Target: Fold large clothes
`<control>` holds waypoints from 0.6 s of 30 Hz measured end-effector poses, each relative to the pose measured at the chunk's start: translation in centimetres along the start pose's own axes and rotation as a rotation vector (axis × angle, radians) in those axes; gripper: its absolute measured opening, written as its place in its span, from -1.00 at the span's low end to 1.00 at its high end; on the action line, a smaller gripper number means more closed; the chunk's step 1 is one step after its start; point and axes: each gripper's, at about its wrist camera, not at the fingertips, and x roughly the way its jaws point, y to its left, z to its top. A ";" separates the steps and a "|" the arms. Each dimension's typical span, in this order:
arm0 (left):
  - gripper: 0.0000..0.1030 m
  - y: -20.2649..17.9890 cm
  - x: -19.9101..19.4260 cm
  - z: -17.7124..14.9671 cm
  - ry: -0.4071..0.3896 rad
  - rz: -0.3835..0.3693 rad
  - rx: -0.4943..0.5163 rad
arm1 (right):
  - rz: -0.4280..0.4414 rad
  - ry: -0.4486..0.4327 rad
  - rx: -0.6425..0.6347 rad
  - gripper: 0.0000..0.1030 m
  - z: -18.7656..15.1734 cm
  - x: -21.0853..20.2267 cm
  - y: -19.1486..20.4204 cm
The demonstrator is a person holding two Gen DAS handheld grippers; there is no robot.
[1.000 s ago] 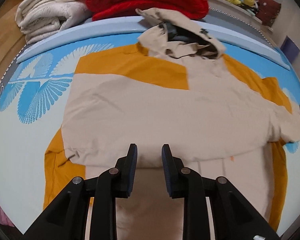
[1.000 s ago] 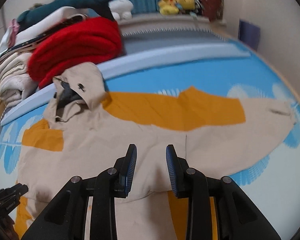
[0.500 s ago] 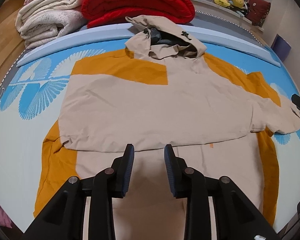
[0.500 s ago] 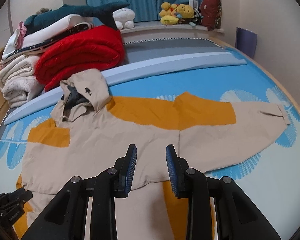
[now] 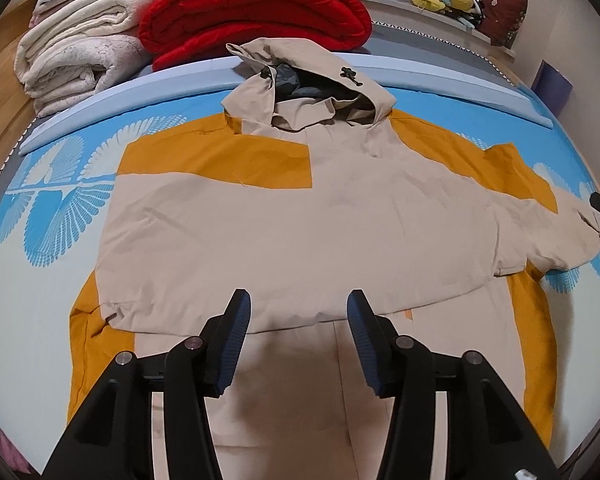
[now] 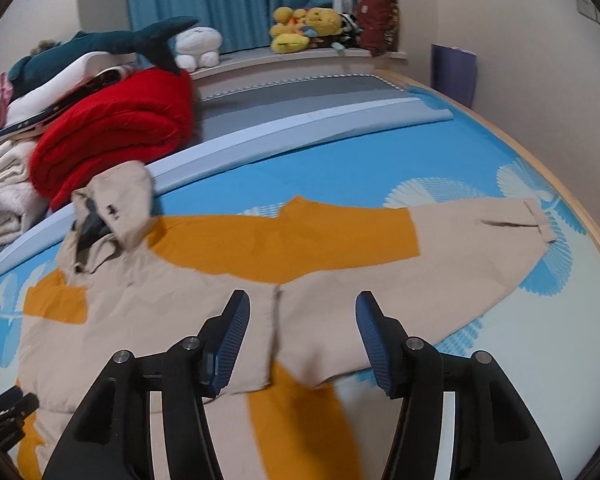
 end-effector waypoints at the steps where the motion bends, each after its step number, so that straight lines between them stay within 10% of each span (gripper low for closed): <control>1: -0.09 0.0 0.1 0.1 0.002 0.002 0.001 | -0.003 0.004 0.009 0.09 0.1 0.3 -0.5; 10: -0.09 -0.1 1.1 0.5 0.017 -0.006 0.007 | -0.110 0.011 0.183 0.05 1.9 3.5 -11.2; 13: -0.09 -0.2 1.3 0.5 0.022 -0.011 0.010 | -0.136 0.000 0.223 -0.74 2.1 4.0 -15.2; 18: -0.09 -0.6 1.3 0.6 0.021 -0.019 0.017 | -0.173 -0.013 0.264 -0.79 2.1 3.6 -19.8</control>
